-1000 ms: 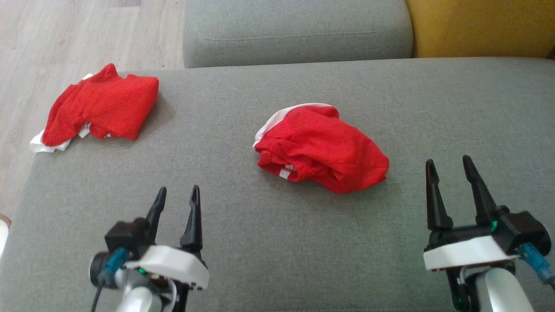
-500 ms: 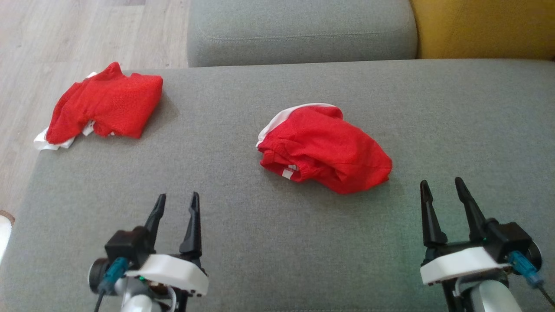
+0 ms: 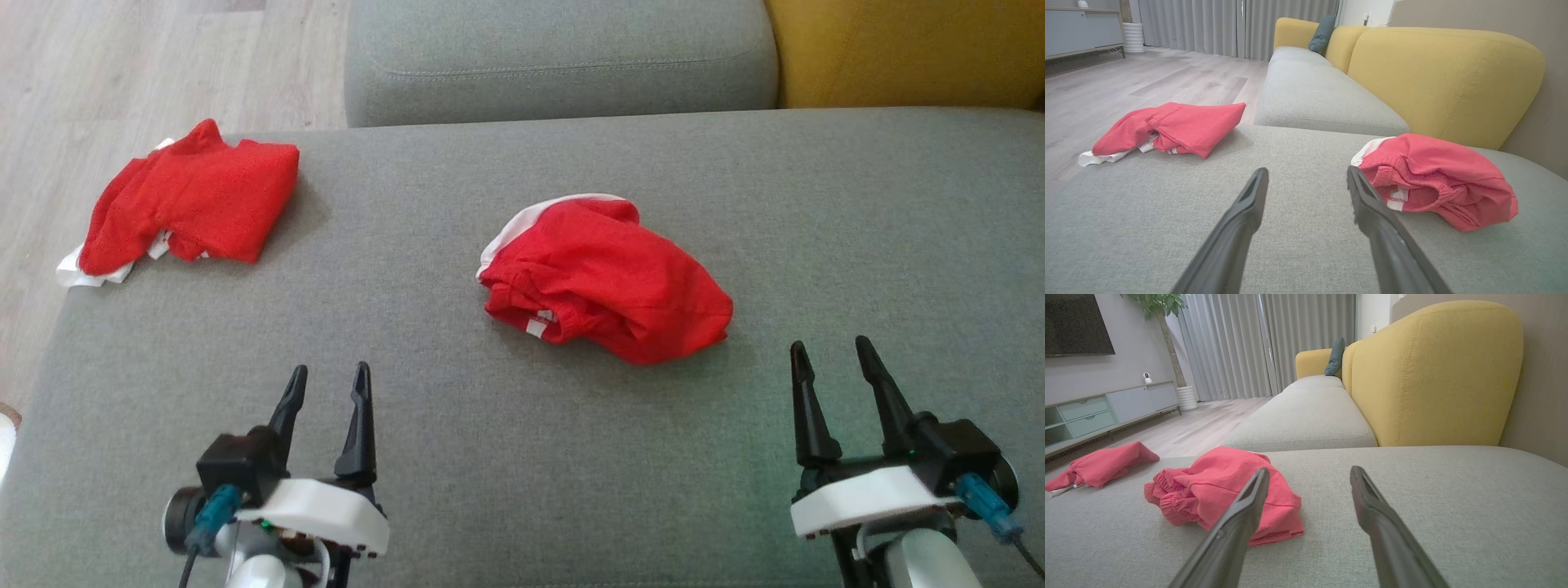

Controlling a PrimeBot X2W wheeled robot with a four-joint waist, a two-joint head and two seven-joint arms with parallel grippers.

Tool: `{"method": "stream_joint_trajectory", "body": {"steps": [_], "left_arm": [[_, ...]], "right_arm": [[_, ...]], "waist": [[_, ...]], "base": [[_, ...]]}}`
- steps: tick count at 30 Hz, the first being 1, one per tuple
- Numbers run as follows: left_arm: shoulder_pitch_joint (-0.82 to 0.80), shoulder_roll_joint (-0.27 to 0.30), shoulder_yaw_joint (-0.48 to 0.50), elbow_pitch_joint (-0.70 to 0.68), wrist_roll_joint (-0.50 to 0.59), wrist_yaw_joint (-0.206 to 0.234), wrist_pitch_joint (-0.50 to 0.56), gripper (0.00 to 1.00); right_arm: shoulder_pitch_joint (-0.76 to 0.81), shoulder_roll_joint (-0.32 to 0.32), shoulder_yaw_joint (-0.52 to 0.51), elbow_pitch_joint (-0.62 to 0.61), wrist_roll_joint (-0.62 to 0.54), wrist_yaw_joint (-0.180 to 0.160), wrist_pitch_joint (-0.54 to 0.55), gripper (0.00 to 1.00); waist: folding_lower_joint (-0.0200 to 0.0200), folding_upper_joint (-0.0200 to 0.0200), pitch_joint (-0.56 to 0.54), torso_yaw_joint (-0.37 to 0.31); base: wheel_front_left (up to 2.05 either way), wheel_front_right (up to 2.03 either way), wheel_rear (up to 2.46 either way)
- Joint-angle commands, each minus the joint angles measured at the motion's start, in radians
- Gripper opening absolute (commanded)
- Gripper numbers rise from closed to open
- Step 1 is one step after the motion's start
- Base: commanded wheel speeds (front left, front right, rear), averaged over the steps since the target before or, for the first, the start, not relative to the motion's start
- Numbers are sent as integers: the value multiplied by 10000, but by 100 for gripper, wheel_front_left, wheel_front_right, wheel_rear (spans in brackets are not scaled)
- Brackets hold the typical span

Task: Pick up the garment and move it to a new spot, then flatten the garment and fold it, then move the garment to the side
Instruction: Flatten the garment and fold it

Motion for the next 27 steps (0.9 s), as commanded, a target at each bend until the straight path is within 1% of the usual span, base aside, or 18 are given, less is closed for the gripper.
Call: {"method": "stream_joint_trajectory", "body": {"steps": [1, 10, 16, 19, 21, 24, 27], "left_arm": [[-267, -37, 448, -271, 79, -38, -122, 100], [-303, -153, 574, -122, 240, -128, -122, 100], [-382, -243, 598, -193, 325, -203, -122, 100], [-493, -296, 587, -296, 363, -236, -122, 100], [-582, -332, 568, -380, 386, -256, -122, 100], [-720, -386, 510, -497, 406, -312, -122, 100], [-900, -441, 409, -557, 405, -380, -122, 100]], "right_arm": [[-413, -50, 223, -334, 1, 75, -95, 100], [-447, -50, 192, -343, -52, 75, -95, 100], [-953, -50, 102, -306, -441, 75, -95, 100], [-1573, -50, 115, -156, -776, 75, -95, 100], [-2179, -50, 160, 152, -1110, 75, -59, 100], [-3385, -50, 286, 940, -1534, 75, 361, 100], [-4666, -56, 358, 2059, -1802, 75, 964, 100]], "waist": [[0, 0, -1, 0], [0, 0, 71, 44], [0, 0, 304, 169], [0, 0, 552, 293], [0, 0, 766, 401], [0, 0, 1156, 608], [0, 0, 1588, 903]], "base": [[0, 0, 0], [0, 0, 0], [0, 0, 0], [0, 0, 0], [0, 0, 0], [0, 0, 0], [0, 0, 0]]}}
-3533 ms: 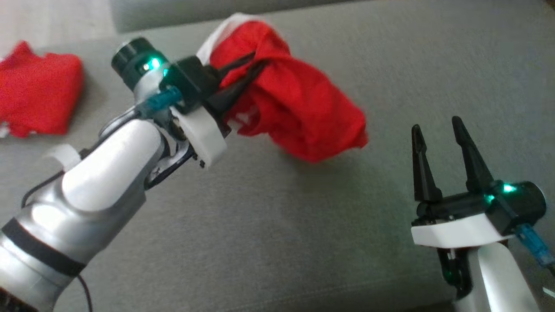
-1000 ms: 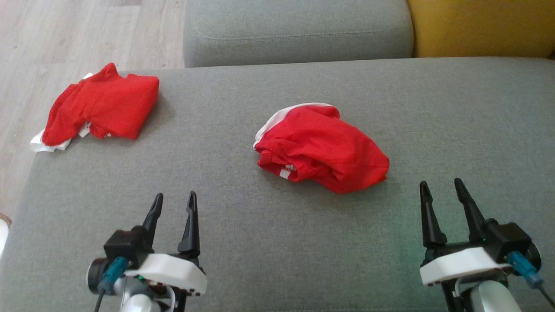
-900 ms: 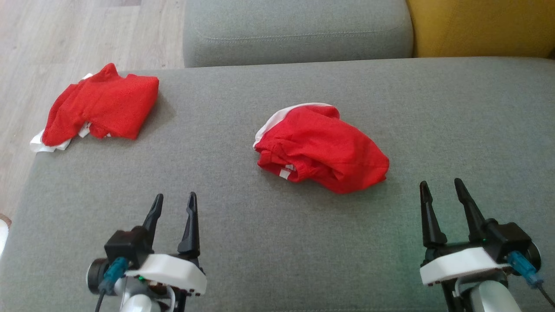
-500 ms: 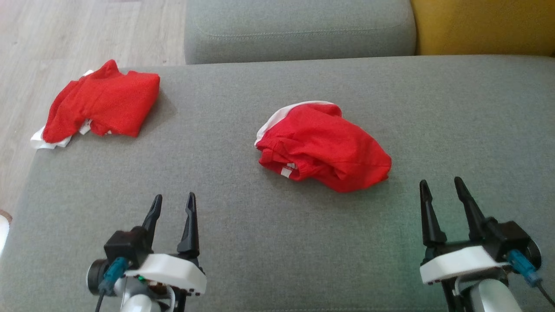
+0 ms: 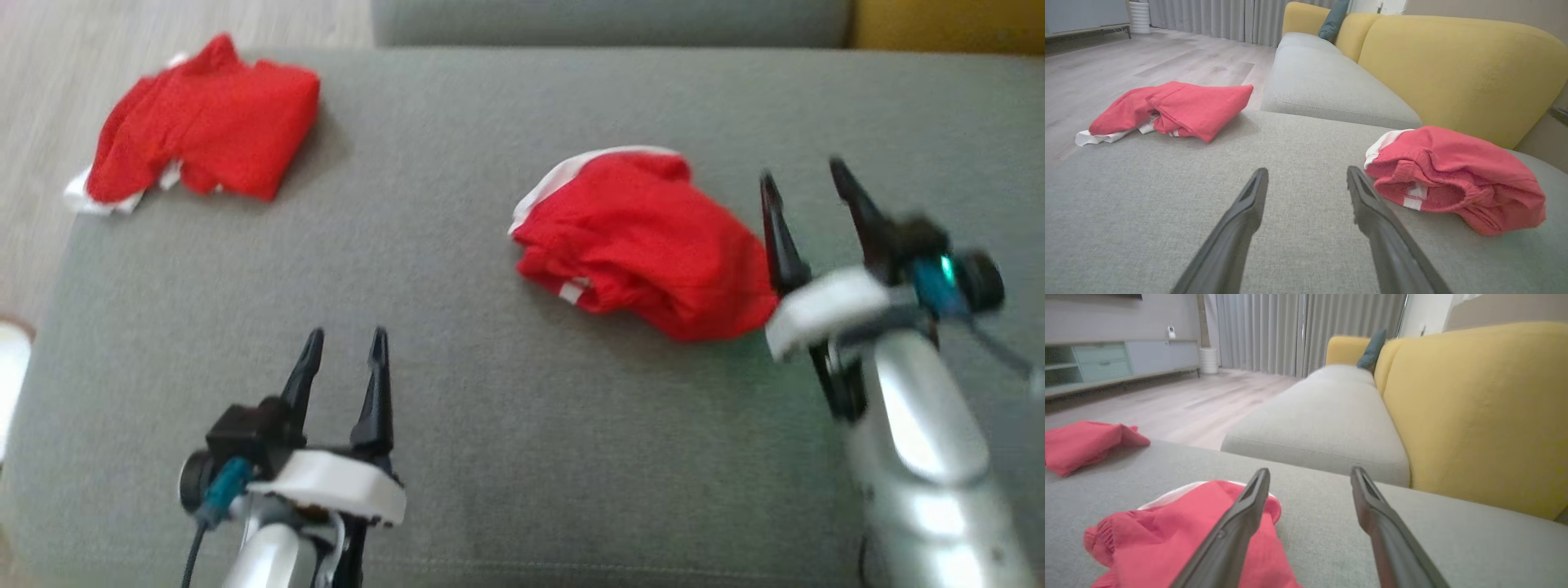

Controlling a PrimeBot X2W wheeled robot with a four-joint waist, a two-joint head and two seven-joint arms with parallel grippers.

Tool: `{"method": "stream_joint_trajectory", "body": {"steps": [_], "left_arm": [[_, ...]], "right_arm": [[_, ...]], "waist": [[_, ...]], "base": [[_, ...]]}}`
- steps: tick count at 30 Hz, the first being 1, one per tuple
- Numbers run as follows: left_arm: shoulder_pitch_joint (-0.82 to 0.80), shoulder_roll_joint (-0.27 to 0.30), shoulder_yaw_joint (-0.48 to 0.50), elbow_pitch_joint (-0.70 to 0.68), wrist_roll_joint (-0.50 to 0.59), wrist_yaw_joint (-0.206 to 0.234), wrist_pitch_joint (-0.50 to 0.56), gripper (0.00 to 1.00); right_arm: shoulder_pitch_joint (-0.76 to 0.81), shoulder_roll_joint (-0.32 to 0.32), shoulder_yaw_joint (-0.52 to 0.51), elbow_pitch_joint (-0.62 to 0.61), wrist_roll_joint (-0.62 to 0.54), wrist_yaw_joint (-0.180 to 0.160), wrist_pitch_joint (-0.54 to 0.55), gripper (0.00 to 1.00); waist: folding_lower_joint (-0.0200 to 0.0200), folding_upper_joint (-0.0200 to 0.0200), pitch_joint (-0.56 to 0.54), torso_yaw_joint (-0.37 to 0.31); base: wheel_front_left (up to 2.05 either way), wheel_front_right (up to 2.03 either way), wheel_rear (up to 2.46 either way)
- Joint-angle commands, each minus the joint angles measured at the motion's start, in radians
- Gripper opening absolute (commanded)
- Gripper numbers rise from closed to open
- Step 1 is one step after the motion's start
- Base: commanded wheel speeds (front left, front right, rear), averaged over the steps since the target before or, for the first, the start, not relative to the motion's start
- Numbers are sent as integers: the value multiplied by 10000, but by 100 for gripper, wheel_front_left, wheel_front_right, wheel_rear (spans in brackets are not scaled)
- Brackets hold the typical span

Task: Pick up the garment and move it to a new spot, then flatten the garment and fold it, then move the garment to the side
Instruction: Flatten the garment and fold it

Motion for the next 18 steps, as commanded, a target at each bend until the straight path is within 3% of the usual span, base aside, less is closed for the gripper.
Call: {"method": "stream_joint_trajectory", "body": {"steps": [1, 8, 18], "left_arm": [[-619, -34, 220, -375, 82, -50, -122, 100], [-983, -108, 99, -355, 39, -108, -122, 100], [-1184, -137, -170, -336, -97, -117, -122, 100]], "right_arm": [[-1025, -87, 329, 367, -168, 75, 350, 100], [-3337, -910, 1194, 2984, 0, 75, 1477, 100], [-5118, -1771, 4369, 5199, 1581, 75, 2939, 100]], "waist": [[-1, 0, 521, 443], [-1, 0, 1300, 1195], [-1, 0, 1675, 1869]], "base": [[0, 0, 0], [0, 0, 0], [0, 0, 0]]}}
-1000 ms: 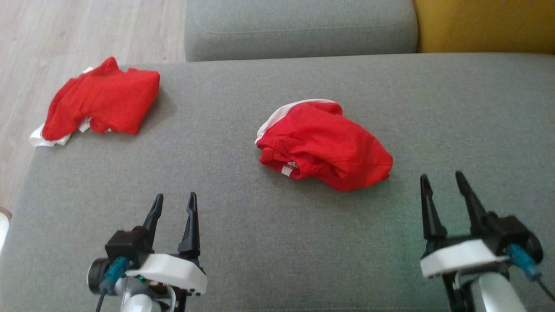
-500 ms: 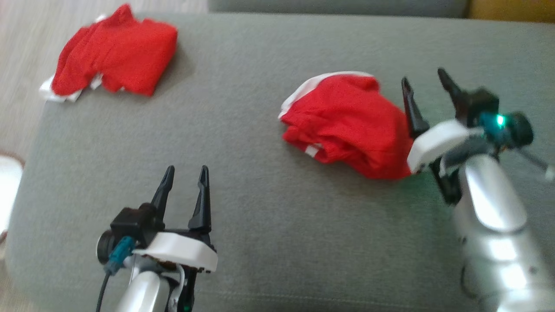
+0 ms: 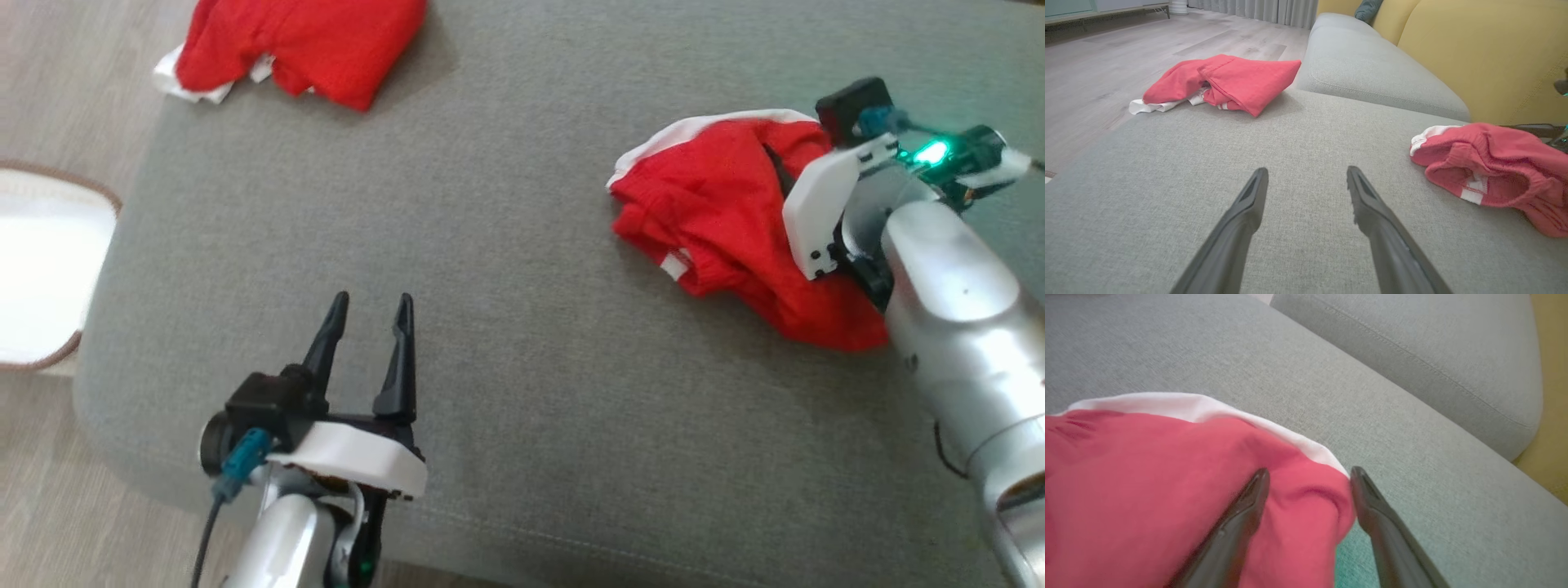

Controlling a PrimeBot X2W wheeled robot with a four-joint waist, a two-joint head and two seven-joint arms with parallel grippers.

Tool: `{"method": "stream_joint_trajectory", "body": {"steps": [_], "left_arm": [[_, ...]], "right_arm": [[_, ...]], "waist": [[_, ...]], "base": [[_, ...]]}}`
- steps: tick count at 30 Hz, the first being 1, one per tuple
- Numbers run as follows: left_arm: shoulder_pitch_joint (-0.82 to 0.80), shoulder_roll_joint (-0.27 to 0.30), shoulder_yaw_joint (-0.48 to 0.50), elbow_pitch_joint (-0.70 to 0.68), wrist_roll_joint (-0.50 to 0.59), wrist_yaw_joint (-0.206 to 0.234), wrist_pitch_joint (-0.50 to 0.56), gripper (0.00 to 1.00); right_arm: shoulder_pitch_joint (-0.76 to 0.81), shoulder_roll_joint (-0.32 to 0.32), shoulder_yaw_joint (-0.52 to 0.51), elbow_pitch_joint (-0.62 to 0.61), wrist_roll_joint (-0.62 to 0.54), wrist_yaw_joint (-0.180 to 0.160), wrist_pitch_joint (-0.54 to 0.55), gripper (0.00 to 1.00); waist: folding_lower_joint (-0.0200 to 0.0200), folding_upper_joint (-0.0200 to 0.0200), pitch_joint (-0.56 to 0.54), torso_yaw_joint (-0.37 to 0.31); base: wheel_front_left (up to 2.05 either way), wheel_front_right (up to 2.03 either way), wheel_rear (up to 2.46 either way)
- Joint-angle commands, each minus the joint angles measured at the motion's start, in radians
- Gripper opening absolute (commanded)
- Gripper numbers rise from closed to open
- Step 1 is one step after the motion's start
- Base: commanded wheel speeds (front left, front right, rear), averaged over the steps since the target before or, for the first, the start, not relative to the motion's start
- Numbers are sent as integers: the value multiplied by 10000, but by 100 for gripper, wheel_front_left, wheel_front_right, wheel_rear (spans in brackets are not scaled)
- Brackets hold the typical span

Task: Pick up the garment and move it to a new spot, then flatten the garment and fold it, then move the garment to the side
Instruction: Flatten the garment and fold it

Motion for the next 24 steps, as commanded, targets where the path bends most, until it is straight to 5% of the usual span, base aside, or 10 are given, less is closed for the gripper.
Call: {"method": "stream_joint_trajectory", "body": {"steps": [1, 5, 9, 10, 24], "left_arm": [[-378, -11, 206, -321, -69, -9, -122, 100], [-423, -12, 71, -327, -147, 47, -122, 100], [-424, -13, 2, -322, -187, 109, -122, 100], [-418, -13, 6, -317, -188, 121, -122, 100], [-240, -14, 182, -217, 131, 98, -122, 100]], "right_arm": [[-355, 11, 363, -150, 334, 73, 153, 100], [-739, -325, 1565, 198, 1439, 73, 1057, 98], [-922, -762, 2486, 70, 2564, 73, 1567, 8], [-959, -861, 2653, -1, 2788, 73, 1567, 0], [-1872, -1066, 3448, -220, 3341, 73, -981, 0]], "waist": [[-2, 0, 109, 135], [-2, 0, 182, 300], [-2, 0, 191, 370], [-2, 0, 175, 360], [-2, 0, -410, -421]], "base": [[0, 0, 0], [0, 0, 0], [0, 0, 0], [0, 0, 0], [0, 0, 0]]}}
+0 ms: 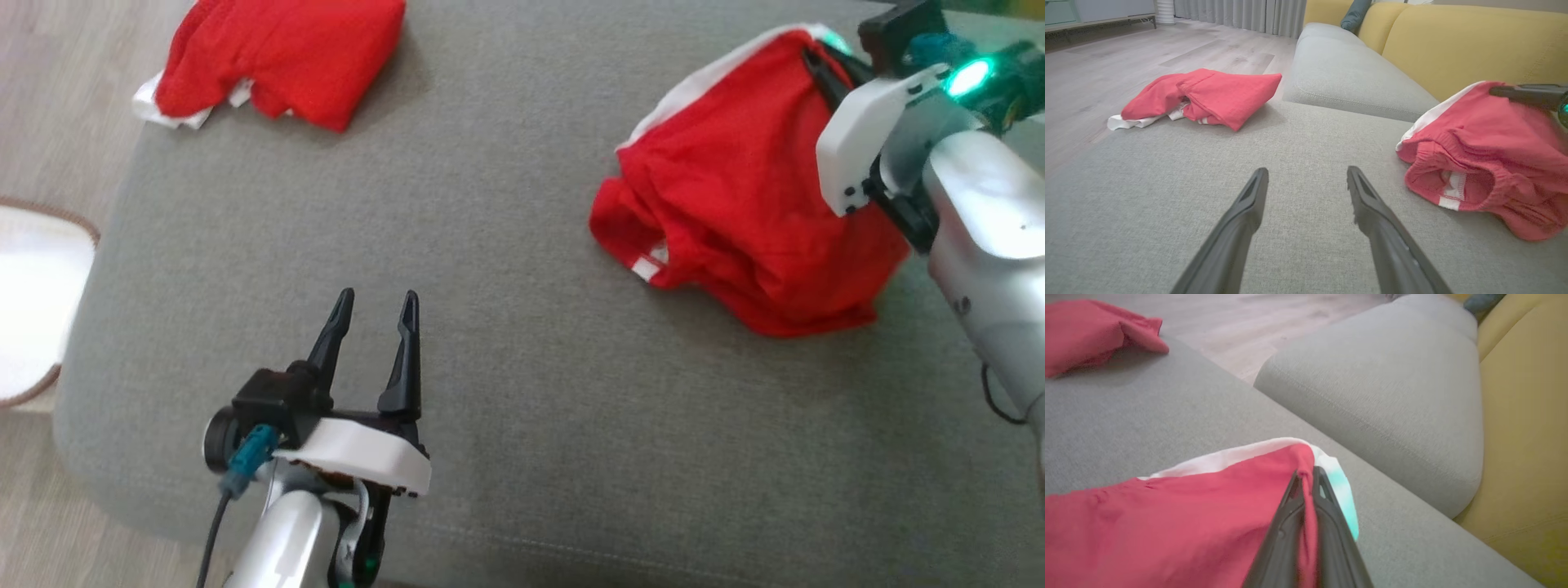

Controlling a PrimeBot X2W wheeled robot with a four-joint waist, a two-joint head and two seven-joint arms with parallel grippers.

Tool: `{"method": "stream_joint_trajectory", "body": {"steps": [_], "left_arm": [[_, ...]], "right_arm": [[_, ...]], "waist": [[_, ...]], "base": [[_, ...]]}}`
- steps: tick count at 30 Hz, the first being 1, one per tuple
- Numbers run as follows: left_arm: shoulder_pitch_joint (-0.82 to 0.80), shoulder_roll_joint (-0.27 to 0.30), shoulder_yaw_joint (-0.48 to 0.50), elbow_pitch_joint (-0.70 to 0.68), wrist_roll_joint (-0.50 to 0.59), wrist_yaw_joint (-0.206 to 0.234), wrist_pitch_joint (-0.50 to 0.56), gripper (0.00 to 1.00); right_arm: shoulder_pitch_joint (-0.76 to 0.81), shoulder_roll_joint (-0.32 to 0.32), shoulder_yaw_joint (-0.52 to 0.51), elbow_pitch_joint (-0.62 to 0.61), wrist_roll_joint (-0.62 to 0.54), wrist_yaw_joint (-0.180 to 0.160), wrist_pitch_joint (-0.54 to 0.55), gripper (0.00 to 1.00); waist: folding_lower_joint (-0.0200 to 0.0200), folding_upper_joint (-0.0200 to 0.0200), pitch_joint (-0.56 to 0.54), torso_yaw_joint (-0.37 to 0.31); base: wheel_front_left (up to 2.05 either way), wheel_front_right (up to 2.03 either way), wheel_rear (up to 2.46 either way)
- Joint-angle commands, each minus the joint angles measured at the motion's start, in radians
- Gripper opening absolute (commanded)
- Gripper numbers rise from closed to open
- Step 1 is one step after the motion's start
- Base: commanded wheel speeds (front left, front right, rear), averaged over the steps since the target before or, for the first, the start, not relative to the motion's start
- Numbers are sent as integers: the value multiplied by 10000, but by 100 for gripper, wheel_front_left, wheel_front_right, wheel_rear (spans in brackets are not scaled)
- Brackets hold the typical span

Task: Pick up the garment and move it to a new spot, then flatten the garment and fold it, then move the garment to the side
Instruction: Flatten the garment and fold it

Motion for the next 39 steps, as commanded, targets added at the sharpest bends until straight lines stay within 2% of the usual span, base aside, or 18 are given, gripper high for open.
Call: {"method": "stream_joint_trajectory", "body": {"steps": [1, 7, 14, 19, 20, 26, 30, 36, 37, 38, 39], "left_arm": [[-114, 13, 377, -236, 123, -9, -122, 100], [41, 13, 567, -215, 192, -27, -122, 100], [297, 13, 822, -352, 225, -26, -122, 100], [380, 13, 957, -436, 261, -43, -122, 100], [380, 13, 957, -436, 261, -43, -122, 100], [351, 13, 1051, -472, 347, -109, -122, 100], [335, 13, 1116, -472, 389, -125, -122, 100], [359, 13, 1189, -458, 440, -182, -122, 100], [355, 13, 1189, -452, 439, -191, -122, 100], [351, 13, 1187, -445, 440, -195, -122, 100], [348, 13, 1183, -436, 440, -197, -122, 100]], "right_arm": [[-345, 80, 2, -211, -87, 73, -327, 0], [-360, 373, -238, -416, -291, 73, -1592, 0], [1447, 906, -556, -1596, -722, 73, -2500, 0], [3772, 1253, -1043, -2788, -1132, 73, -2554, 0], [3772, 1253, -1043, -2788, -1132, 73, -2554, 0], [6062, 1672, -2176, -3612, -1960, 73, -2352, 0], [7022, 2109, -2880, -4075, -2535, 73, -2306, 0], [7764, 2552, -3282, -4740, -3020, 73, -2201, 0], [7831, 2595, -3333, -4829, -3074, 73, -2187, 13], [7895, 2634, -3400, -4927, -3119, 73, -2201, 40], [7959, 2669, -3444, -5025, -3154, 73, -2208, 86]], "waist": [[0, 0, -150, -159], [0, 0, -521, -540], [0, 0, -938, -1087], [0, 0, -1078, -1439], [0, 0, -1078, -1439], [0, 0, -1090, -1705], [0, 0, -1104, -1814], [0, 0, -1150, -1985], [0, 0, -1156, -2012], [0, 0, -1166, -2039], [0, 0, -1177, -2062]], "base": [[0, 0, 0], [0, 0, 0], [0, 0, 0], [0, 0, 0], [0, 0, 0], [0, 0, 0], [0, 0, 0], [0, 0, 0], [0, 0, 0], [0, 0, 0], [0, 0, 0]]}}
